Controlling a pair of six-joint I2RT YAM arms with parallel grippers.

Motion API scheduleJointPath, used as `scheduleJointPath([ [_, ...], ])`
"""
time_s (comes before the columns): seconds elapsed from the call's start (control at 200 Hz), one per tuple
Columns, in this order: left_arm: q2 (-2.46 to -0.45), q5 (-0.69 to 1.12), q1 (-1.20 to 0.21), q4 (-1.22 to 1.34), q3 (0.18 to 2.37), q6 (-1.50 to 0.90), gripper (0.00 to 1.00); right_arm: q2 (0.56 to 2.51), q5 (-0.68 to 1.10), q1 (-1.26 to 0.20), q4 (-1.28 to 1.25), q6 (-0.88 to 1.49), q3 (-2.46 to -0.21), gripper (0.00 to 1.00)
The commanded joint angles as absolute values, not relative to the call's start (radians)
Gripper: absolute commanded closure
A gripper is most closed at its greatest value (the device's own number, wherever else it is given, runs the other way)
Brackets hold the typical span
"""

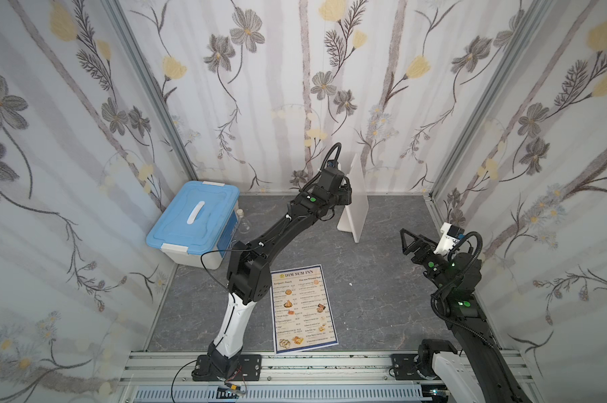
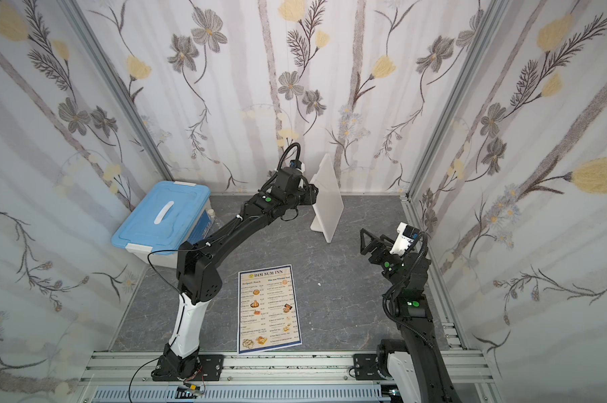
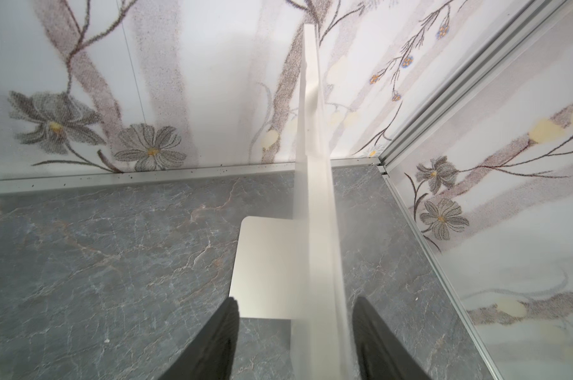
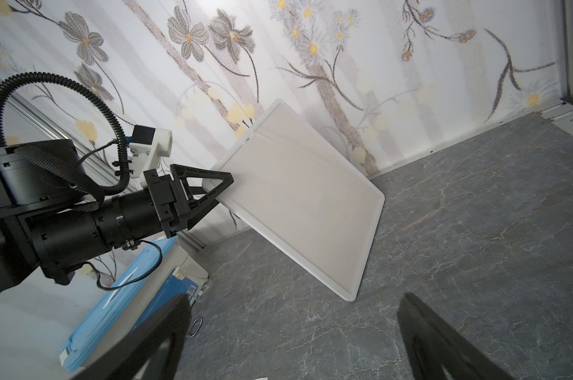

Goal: Insert the menus into the narrow rack
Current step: Move the narrow rack to the center of the board.

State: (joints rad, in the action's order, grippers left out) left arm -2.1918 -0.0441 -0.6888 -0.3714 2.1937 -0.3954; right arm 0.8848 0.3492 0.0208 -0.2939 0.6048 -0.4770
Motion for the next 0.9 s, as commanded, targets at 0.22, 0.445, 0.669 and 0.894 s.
scheduleJointPath([
  [0.22,-2.185,0.018,-0.714,-0.492,2.267,-0.394,0.83,0.884,0.339,0.029,-0.279,0.576,-0.506,0.00],
  [0.445,-1.925,0.049,-0.795,-0.400,1.927,-0.417,0.85,0.864,0.331,0.036,-0.248,0.567,-0.524,0.00],
  [0.669,-1.618,0.151,-0.873,-0.217,1.466,-0.366,0.85,0.855,0.332,0.040,-0.224,0.558,-0.552,0.00],
  [0.894,-1.529,0.080,-0.895,-0.224,1.321,-0.317,0.84,0.865,0.356,0.041,-0.203,0.539,-0.583,0.00],
])
